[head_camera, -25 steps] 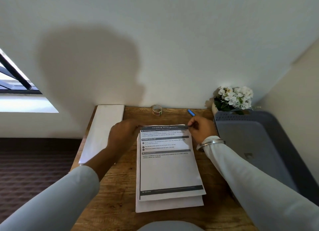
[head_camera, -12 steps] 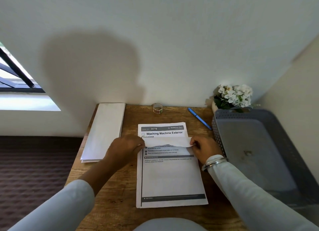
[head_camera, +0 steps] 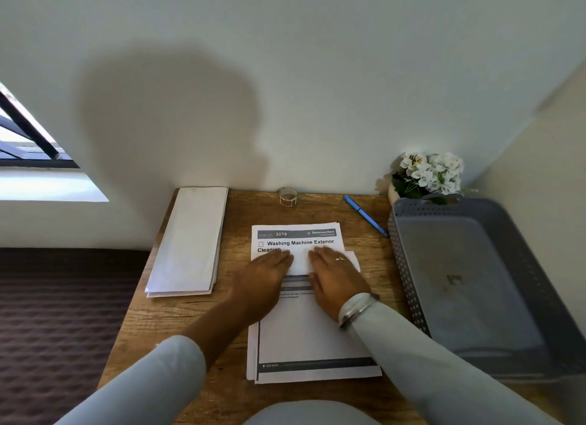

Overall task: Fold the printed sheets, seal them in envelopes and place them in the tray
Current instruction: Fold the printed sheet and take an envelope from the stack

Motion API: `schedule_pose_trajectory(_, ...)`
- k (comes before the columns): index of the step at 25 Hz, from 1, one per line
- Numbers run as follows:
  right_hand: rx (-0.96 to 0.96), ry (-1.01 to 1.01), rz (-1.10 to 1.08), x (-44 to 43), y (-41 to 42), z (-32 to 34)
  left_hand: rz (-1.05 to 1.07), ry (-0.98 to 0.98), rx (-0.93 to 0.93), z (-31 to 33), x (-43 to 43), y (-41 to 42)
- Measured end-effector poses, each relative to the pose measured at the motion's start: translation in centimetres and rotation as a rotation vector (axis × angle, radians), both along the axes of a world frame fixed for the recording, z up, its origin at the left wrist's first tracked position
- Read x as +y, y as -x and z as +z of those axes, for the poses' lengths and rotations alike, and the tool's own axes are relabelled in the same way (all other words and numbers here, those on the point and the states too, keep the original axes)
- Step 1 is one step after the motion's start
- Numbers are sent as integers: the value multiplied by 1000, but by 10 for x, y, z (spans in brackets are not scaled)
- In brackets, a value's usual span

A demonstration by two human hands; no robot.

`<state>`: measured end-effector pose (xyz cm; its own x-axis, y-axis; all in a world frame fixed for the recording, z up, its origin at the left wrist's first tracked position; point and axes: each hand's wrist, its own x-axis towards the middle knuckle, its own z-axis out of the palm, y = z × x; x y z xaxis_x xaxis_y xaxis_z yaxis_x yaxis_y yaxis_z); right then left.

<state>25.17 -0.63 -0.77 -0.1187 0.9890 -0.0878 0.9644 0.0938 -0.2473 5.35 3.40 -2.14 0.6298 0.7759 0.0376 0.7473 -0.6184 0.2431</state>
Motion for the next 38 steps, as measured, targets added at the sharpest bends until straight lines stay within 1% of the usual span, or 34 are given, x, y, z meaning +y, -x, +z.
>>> schedule_pose_trajectory(3,31,28,9,-2,28,-18,25,58,20,-14,-11,-3)
schedule_pose_trajectory(4,18,31,7,-4,30,-23,22,41,27,-17,-14,-1)
schedule_pose_trajectory(6,-20,19,1,-7,24,-29,20,15,54,-22,-16,4)
schedule_pose_trajectory(8,-57,20,-64,-7,8,-29,30,12,84,-27,-13,10)
schedule_pose_trajectory(10,-96,41,-135,-9,-9,-27,86,47,119,-27,-14,13)
schedule_pose_trajectory(14,-144,83,-130,-12,-15,-22,211,71,181,-19,-15,-10)
schedule_pose_trajectory(16,-153,91,-134,-11,-13,-21,173,88,149,-12,-12,-30)
schedule_pose_trajectory(19,-163,93,-125,-10,-15,-22,19,109,141,-12,-12,-41)
schedule_pose_trajectory(21,-177,97,-112,-11,-17,-21,-5,96,152,-21,-16,-30)
schedule_pose_trajectory(25,-165,101,-118,-11,-15,-22,150,21,154,-35,-16,8)
schedule_pose_trajectory(27,-173,77,-151,-10,-9,-21,152,16,177,-35,-17,15)
schedule_pose_trajectory(29,-171,64,-112,-7,5,-21,142,8,181,-35,-17,15)
schedule_pose_trajectory(32,-108,70,48,-8,29,-27,144,15,166,-35,-17,15)
schedule_pose_trajectory(34,-130,46,97,-10,29,-30,142,20,160,-37,-17,17)
schedule_pose_trajectory(36,-125,54,42,-11,16,-28,136,20,162,-39,-16,19)
schedule_pose_trajectory(38,-119,76,-81,-12,1,-25,134,20,161,-38,-16,18)
